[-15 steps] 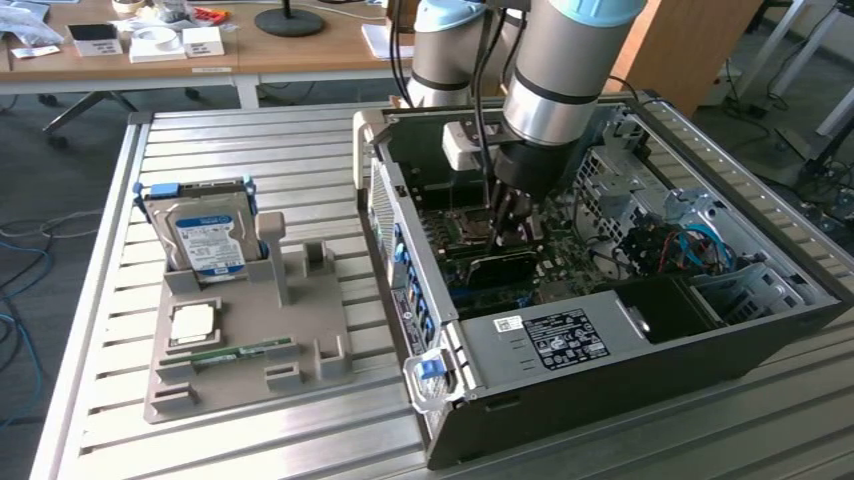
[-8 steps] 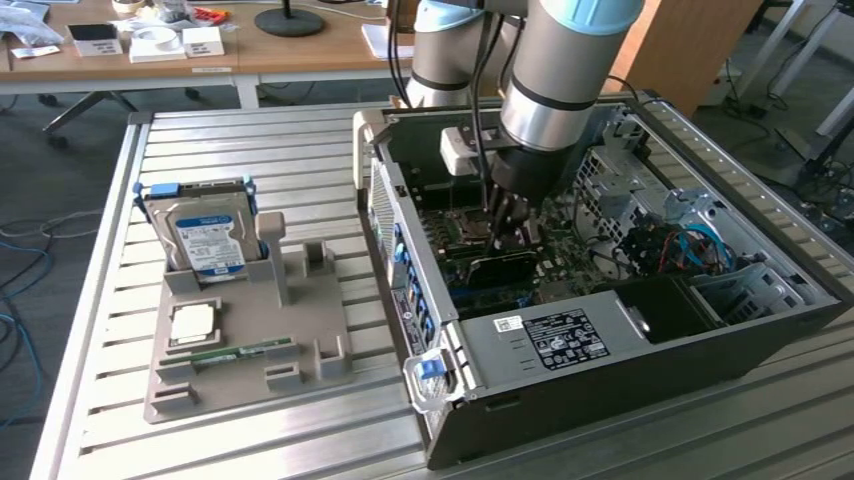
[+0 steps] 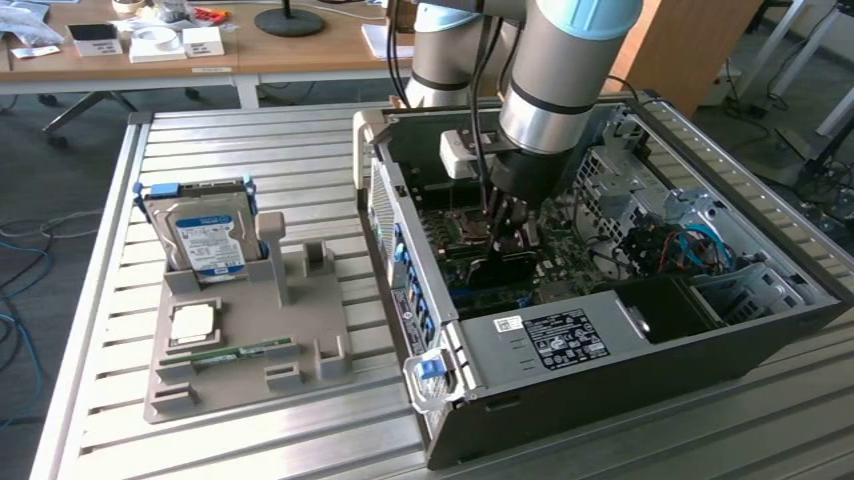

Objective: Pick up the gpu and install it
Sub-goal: 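Press down on the gpu until it lock into place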

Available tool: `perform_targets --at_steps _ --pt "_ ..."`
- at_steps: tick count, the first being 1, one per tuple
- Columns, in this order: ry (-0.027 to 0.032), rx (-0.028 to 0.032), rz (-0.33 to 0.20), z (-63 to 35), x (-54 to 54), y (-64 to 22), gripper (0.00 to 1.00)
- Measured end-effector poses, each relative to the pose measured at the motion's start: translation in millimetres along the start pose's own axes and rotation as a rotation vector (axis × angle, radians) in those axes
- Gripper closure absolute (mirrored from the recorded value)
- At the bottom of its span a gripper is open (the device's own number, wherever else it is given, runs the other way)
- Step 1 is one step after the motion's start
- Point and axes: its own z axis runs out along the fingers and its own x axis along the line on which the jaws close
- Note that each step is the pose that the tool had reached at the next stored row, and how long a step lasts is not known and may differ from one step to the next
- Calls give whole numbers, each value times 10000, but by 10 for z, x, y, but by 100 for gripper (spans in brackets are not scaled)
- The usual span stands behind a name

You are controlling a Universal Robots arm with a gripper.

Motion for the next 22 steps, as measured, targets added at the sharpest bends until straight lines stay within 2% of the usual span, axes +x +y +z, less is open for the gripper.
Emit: perform_targets --at_steps 22 --pt "-3 2 0 37 -10 3 89"
